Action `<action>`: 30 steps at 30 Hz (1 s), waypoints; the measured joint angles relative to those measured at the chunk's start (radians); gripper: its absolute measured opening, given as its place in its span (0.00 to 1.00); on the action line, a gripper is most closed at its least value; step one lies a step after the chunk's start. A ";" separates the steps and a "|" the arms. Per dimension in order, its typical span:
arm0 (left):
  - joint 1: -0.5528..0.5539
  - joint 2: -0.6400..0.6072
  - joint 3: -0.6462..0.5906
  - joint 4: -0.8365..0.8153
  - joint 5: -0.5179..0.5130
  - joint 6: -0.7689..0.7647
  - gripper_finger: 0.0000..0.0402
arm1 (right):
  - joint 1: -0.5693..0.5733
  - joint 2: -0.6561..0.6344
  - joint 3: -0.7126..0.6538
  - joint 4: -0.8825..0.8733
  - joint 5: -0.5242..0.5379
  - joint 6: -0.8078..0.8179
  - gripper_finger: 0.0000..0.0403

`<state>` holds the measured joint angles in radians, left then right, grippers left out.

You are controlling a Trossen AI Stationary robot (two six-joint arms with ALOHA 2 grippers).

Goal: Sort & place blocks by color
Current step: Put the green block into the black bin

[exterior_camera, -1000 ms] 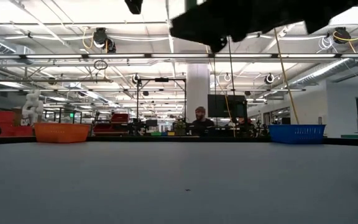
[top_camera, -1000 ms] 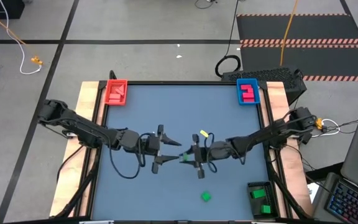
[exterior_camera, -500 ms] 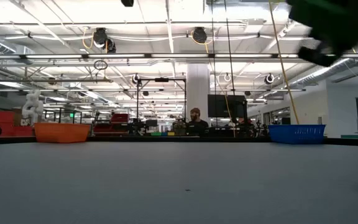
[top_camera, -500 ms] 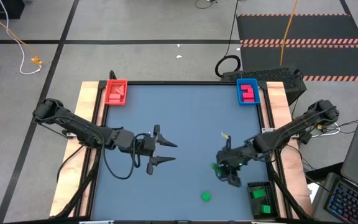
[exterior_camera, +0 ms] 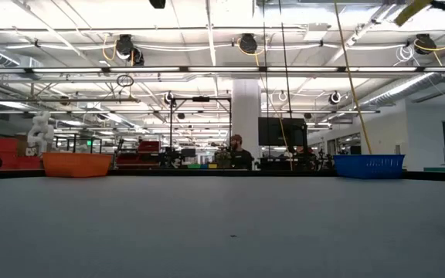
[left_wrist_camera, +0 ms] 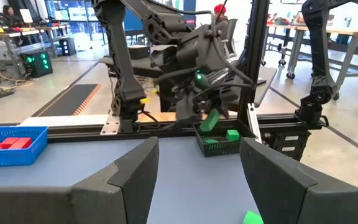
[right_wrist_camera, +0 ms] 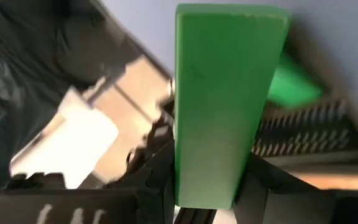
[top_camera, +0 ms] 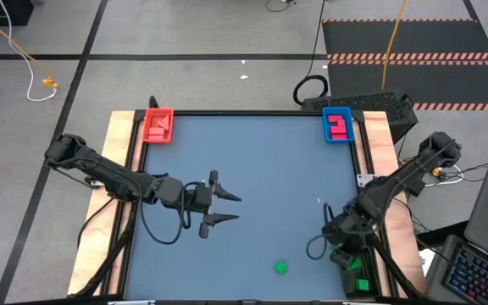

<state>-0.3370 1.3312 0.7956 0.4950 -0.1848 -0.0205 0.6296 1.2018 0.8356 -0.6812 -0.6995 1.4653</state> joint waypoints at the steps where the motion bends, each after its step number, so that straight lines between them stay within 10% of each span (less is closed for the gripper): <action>1: 0.000 0.000 0.000 0.000 0.000 -0.001 0.57 | 0.014 0.000 0.000 0.009 -0.020 0.028 0.24; 18: 0.000 0.000 0.000 -0.008 0.000 -0.037 0.57 | 0.195 0.000 0.000 0.015 -0.020 0.430 0.39; 30: -0.006 0.000 0.000 -0.015 0.000 -0.037 0.57 | 0.177 0.000 0.000 0.145 0.147 0.210 0.43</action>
<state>-0.3435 1.3315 0.7959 0.4797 -0.1848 -0.0578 0.8063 1.2022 0.8356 -0.5359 -0.5525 1.6754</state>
